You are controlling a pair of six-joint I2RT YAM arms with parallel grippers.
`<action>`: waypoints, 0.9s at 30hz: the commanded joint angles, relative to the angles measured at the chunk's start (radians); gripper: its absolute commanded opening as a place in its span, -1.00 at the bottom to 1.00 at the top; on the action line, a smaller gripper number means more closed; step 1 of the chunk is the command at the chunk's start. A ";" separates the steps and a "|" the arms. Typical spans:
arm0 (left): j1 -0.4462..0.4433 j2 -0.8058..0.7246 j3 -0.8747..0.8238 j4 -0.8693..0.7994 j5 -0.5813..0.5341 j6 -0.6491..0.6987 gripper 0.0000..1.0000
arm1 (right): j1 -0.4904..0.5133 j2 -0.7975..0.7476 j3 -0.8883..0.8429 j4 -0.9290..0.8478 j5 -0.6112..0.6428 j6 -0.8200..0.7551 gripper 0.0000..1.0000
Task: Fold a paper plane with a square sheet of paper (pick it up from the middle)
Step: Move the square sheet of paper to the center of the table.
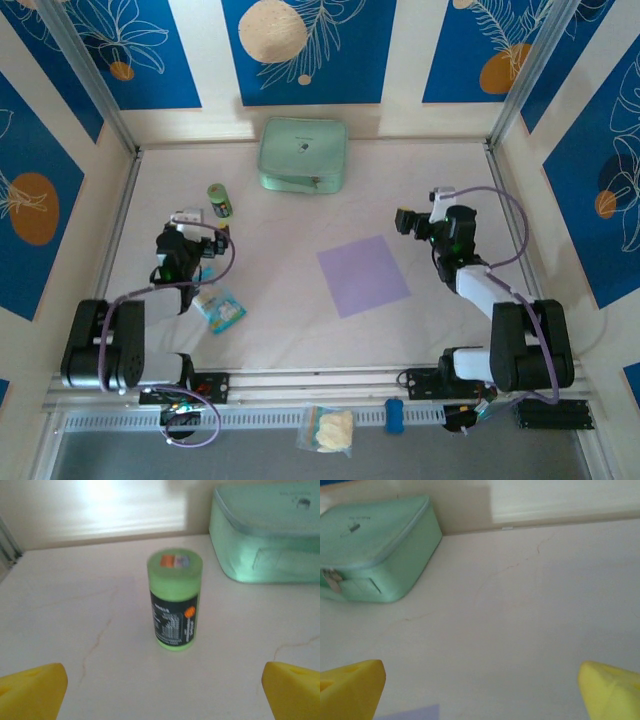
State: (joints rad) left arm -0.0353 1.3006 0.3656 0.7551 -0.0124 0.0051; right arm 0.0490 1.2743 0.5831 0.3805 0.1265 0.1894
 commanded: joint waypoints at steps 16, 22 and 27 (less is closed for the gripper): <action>-0.006 -0.146 0.242 -0.466 0.144 -0.538 0.99 | 0.306 0.176 0.437 -0.911 -0.190 0.367 0.95; -0.006 -0.121 0.259 -0.463 0.173 -0.547 0.99 | 0.385 0.249 0.432 -0.902 -0.198 0.388 0.92; -0.007 -0.118 0.255 -0.466 0.169 -0.554 0.99 | 0.419 0.319 0.433 -0.878 -0.213 0.407 0.87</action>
State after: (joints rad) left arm -0.0360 1.1778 0.6094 0.2829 0.1337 -0.5282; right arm 0.4526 1.5639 1.0088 -0.4877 -0.0528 0.5728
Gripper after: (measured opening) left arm 0.994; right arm 0.940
